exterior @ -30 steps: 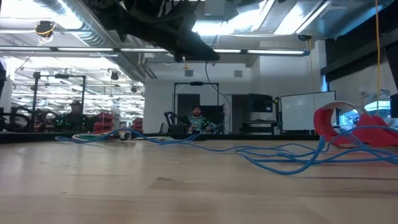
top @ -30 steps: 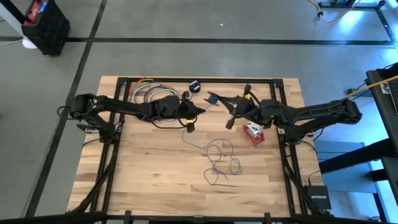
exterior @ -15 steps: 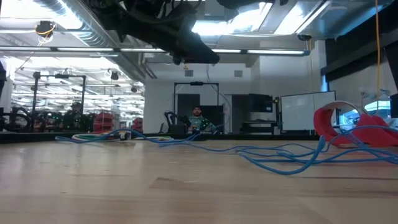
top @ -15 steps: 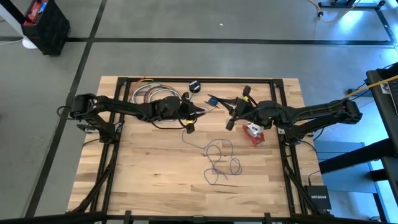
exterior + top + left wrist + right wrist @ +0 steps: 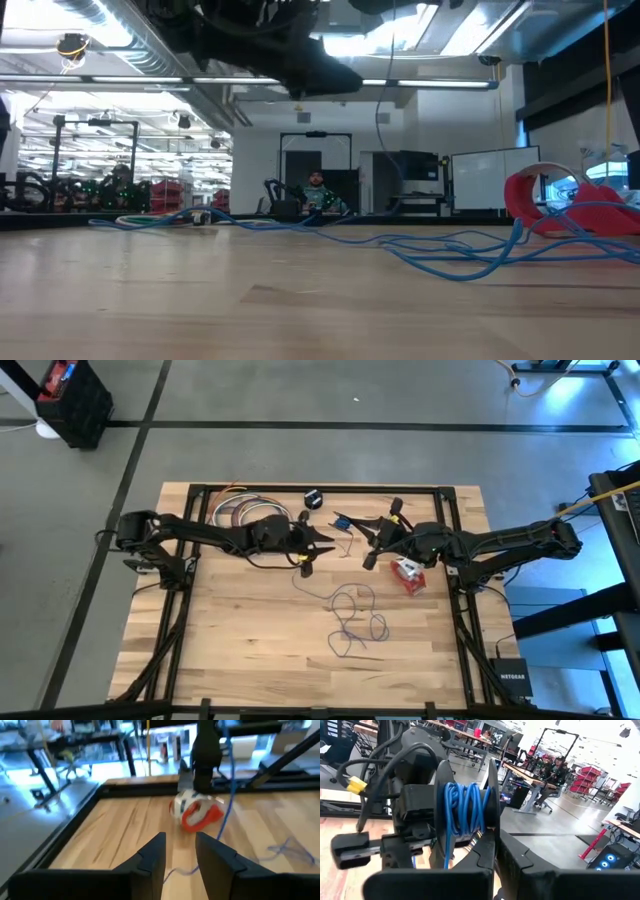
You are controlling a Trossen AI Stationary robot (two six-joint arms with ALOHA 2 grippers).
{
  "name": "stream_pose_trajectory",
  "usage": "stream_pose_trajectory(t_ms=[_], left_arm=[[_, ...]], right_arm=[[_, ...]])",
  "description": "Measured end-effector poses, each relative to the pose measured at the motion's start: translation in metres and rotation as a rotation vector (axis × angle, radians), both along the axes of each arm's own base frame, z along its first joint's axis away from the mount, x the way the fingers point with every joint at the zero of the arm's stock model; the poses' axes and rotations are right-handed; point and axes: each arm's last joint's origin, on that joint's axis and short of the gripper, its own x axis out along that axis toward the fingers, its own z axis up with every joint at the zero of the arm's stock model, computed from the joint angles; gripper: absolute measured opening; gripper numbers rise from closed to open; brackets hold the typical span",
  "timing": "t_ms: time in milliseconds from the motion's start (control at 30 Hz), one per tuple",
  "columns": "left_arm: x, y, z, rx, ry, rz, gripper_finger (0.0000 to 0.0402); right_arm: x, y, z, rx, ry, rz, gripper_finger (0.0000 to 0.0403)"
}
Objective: Coil cords
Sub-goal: Coil the blue wire onto the spool
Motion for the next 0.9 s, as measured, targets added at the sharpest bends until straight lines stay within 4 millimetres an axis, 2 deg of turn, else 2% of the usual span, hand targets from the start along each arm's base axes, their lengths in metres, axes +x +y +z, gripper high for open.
stream_pose_trajectory(t_ms=[300, 900], left_arm=[[0.014, 0.0, -0.014, 0.007, -0.035, -0.043, 0.0096], [0.019, -0.008, -0.014, 0.026, -0.059, -0.141, 0.0095]], right_arm=[[0.0, 0.0, 0.0, 0.0, 0.005, 0.001, 0.0012], [0.0, 0.0, 0.0, 0.0, 0.001, 0.001, 0.0012]])
